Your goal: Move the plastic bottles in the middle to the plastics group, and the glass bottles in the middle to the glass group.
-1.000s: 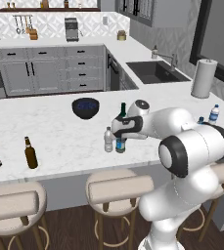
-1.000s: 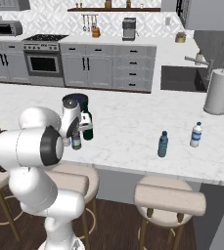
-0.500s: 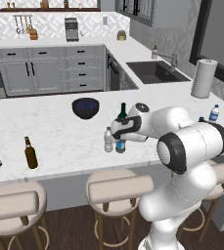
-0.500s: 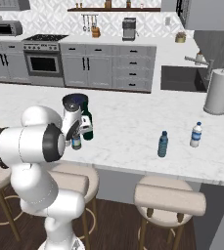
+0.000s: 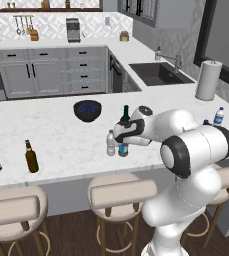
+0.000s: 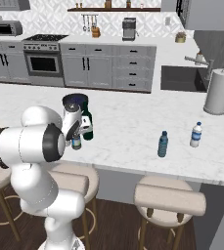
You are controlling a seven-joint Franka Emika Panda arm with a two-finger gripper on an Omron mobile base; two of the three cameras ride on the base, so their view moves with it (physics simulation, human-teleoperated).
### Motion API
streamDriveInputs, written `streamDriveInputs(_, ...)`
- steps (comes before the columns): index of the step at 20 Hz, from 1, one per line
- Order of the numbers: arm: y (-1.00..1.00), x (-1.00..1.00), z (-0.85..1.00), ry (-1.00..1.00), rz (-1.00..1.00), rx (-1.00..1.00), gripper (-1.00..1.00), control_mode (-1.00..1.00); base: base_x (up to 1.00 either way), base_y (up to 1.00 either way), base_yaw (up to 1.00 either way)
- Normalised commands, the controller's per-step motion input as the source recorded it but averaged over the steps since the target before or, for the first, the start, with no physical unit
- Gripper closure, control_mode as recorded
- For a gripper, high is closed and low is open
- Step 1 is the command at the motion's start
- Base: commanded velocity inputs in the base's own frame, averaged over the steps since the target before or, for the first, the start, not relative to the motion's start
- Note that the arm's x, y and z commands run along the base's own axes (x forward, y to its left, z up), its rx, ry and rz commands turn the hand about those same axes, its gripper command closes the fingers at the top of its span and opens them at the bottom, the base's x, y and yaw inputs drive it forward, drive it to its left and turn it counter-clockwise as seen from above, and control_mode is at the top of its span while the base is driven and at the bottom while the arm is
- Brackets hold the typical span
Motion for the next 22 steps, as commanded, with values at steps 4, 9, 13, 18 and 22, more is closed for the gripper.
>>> streamDriveInputs(4, 0.00, 0.00, 0.00, -0.03, 0.00, 0.02, -1.00, -1.00, 0.00, 0.00, 0.00)
streamDriveInputs(9, 0.00, 0.00, 0.03, -0.03, 0.00, 0.05, -1.00, -1.00, 0.00, 0.00, 0.00)
streamDriveInputs(13, 0.00, 0.00, 0.00, -0.01, 0.00, 0.02, -1.00, -1.00, 0.00, 0.00, 0.00)
streamDriveInputs(18, 0.01, 0.02, 0.00, -0.07, 0.00, 0.00, -1.00, -1.00, 0.00, 0.00, 0.00)
streamDriveInputs(22, 0.00, 0.02, 0.00, -0.08, 0.00, 0.00, -1.00, -1.00, 0.00, 0.00, 0.00)
